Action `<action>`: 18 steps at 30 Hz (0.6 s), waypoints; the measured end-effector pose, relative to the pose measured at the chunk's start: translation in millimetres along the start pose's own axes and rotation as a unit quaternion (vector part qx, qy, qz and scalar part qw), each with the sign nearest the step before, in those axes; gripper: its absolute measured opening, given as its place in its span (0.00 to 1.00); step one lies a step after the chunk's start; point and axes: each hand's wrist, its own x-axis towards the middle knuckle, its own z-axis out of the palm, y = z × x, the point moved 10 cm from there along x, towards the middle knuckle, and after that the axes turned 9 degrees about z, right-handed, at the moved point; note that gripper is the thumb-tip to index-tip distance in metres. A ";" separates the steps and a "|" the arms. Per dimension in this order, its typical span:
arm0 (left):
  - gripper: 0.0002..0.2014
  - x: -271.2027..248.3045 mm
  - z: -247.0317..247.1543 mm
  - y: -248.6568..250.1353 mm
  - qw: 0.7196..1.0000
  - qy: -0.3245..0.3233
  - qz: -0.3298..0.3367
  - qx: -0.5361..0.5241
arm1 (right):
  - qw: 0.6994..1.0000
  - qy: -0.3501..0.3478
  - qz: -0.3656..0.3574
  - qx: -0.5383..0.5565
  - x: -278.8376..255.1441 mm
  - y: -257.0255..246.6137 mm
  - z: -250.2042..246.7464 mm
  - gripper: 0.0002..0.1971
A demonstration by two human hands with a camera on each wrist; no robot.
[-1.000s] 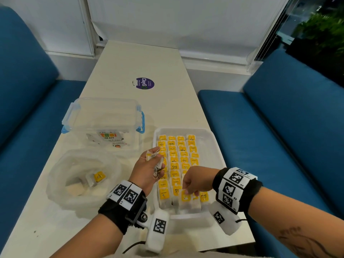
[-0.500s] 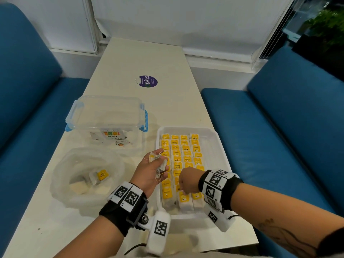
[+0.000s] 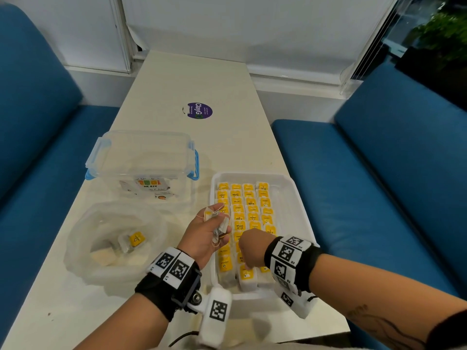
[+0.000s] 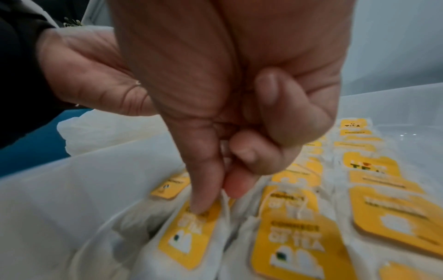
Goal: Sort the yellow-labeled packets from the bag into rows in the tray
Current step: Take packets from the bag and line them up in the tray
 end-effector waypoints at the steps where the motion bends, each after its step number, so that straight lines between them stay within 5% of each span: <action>1: 0.12 0.0 0.8 -1.1 1.000 -0.001 -0.003 0.002 | 1.000 0.000 0.007 -0.007 0.2 0.2 -0.2 0.11; 4: 0.13 -0.4 3.7 -3.9 1.000 -0.003 -0.011 0.002 | 0.999 -0.007 0.019 -0.028 -0.4 1.4 0.3 0.19; 10: 0.16 0.3 8.9 -9.1 0.998 -0.026 -0.046 -0.020 | 0.987 0.079 0.049 0.130 -11.0 29.3 -50.8 0.10; 16: 0.14 -3.3 20.5 -10.4 0.989 -0.057 -0.083 -0.110 | 0.873 0.166 -0.015 0.458 -52.0 59.6 -102.9 0.03; 18: 0.14 -2.4 20.0 -9.6 0.989 -0.054 -0.077 -0.117 | 0.874 0.164 -0.047 0.454 -56.7 50.8 -99.2 0.09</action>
